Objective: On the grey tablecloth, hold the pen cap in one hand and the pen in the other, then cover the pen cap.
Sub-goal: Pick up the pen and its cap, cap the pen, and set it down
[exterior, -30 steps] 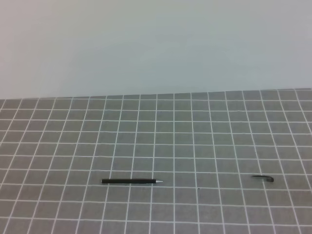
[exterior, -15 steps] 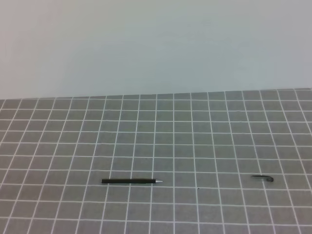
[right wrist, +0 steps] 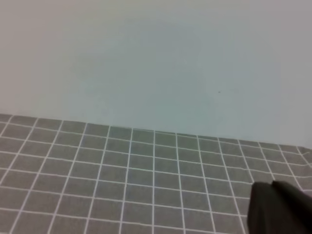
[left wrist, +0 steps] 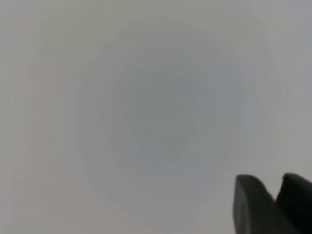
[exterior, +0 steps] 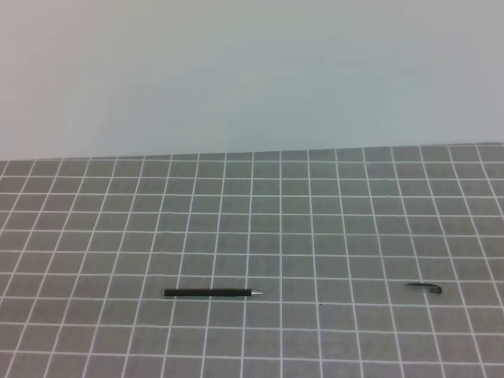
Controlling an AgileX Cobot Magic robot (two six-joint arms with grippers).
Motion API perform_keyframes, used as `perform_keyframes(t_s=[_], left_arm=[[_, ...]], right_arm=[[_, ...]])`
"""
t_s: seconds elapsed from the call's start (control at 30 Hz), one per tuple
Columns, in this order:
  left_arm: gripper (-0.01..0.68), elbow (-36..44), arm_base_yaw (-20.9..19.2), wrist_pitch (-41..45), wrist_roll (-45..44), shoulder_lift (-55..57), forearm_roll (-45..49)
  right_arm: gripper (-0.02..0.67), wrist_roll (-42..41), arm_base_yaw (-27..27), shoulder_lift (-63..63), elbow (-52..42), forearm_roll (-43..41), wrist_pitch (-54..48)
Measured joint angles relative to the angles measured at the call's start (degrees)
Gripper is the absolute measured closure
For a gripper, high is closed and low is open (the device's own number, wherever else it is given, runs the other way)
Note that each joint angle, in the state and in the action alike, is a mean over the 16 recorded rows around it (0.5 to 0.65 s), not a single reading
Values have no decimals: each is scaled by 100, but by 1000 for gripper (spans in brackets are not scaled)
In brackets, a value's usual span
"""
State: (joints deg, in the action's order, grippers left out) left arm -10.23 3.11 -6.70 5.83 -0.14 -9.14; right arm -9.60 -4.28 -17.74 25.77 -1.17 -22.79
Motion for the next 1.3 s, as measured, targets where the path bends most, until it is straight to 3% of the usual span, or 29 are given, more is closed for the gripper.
perform_keyframes(t_s=[0.2,0.33,0.83,1.3], left_arm=[[617,-17,0,218,-16,0,158],[661,-124,0,654,-26,0,246],[673,-875,92,3208,-212,760,324],[674,-1003,458,3671,-477,1953,-17]], right_arm=[[651,-409,0,-13,10,-34,-347],[651,-763,0,-41,55,-49,-757],[651,-2137,166,-1233,745,273,-2865],[651,-3228,1273,-4021,2210,555,-4110]])
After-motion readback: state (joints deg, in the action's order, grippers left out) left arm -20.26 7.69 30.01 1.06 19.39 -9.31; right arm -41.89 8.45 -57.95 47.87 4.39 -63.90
